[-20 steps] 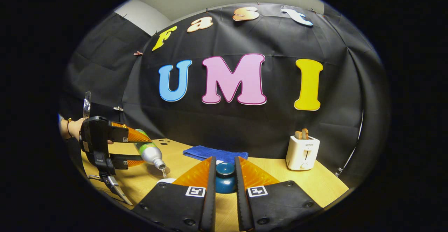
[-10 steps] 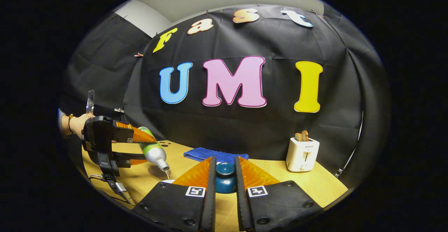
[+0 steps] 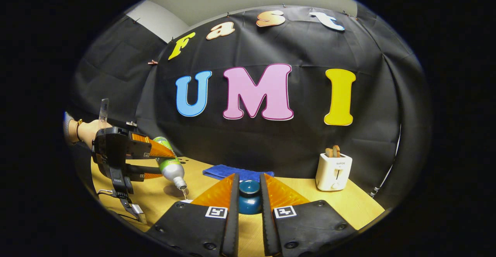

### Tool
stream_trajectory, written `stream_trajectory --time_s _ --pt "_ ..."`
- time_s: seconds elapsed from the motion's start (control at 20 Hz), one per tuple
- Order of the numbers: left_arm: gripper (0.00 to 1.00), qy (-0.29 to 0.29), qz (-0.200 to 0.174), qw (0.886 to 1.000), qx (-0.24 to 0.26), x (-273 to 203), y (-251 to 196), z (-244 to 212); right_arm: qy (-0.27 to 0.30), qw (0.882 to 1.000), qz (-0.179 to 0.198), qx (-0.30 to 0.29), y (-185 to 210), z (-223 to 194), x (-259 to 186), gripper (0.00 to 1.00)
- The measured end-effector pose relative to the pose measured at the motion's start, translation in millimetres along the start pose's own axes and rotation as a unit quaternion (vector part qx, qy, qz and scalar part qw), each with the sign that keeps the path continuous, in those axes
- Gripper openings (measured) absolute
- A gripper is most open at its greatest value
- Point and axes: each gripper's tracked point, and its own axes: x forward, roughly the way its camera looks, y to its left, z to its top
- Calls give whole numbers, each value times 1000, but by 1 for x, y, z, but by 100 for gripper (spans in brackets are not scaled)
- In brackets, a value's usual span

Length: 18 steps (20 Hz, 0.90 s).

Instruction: Open the teacup lid with one hand, grasp the water bottle and pour water into the teacup with the other hand; after pouring, place the water bottle on the coaster and then close the teacup lid.

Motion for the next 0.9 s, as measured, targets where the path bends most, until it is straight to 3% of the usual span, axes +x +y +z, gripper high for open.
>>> stream_trajectory --time_s 0.15,0.2,0.3,0.7,0.75,0.8,0.9 --pt "80 -1 1 1000 27 2 2 -3 -2 1000 1 -1 1 1 0 34" --pt "80 -1 4 999 37 2 4 -4 -2 1000 2 -1 2 1 0 24" --pt "81 -5 9 998 58 4 10 -5 -2 1000 2 -2 2 1 0 29" --pt "81 -25 31 989 143 0 39 2 -3 1000 1 -2 0 0 0 29" --pt "81 -27 32 988 151 0 40 5 -4 1000 1 -1 0 0 0 34" --pt "81 -28 33 985 166 0 41 5 -5 1000 0 -1 -1 2 0 29" --pt "81 -26 32 980 196 -1 42 5 -8 1000 0 0 -2 4 -1 29"
